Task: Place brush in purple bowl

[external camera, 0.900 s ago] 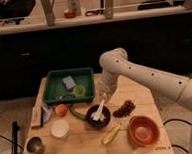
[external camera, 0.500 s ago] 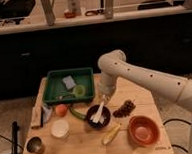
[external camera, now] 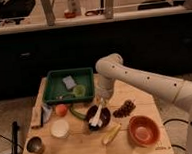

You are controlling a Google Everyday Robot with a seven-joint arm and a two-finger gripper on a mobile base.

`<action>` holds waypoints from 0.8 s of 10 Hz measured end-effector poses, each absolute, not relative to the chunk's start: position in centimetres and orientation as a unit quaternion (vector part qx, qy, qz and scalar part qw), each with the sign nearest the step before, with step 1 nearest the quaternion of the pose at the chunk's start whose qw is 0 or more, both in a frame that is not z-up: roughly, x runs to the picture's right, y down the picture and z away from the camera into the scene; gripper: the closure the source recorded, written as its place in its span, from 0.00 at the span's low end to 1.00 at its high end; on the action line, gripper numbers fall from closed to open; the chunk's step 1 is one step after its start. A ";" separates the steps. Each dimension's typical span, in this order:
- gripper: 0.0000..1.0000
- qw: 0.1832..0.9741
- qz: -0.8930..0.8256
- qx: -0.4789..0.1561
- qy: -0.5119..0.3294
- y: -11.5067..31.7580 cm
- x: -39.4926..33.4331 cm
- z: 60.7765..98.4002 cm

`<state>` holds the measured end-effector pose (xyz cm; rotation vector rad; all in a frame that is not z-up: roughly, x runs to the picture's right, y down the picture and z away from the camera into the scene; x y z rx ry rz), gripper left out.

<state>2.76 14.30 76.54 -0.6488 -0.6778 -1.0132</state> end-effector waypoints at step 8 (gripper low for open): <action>0.39 0.764 -0.455 -0.316 -0.331 15.7 2.7 77.6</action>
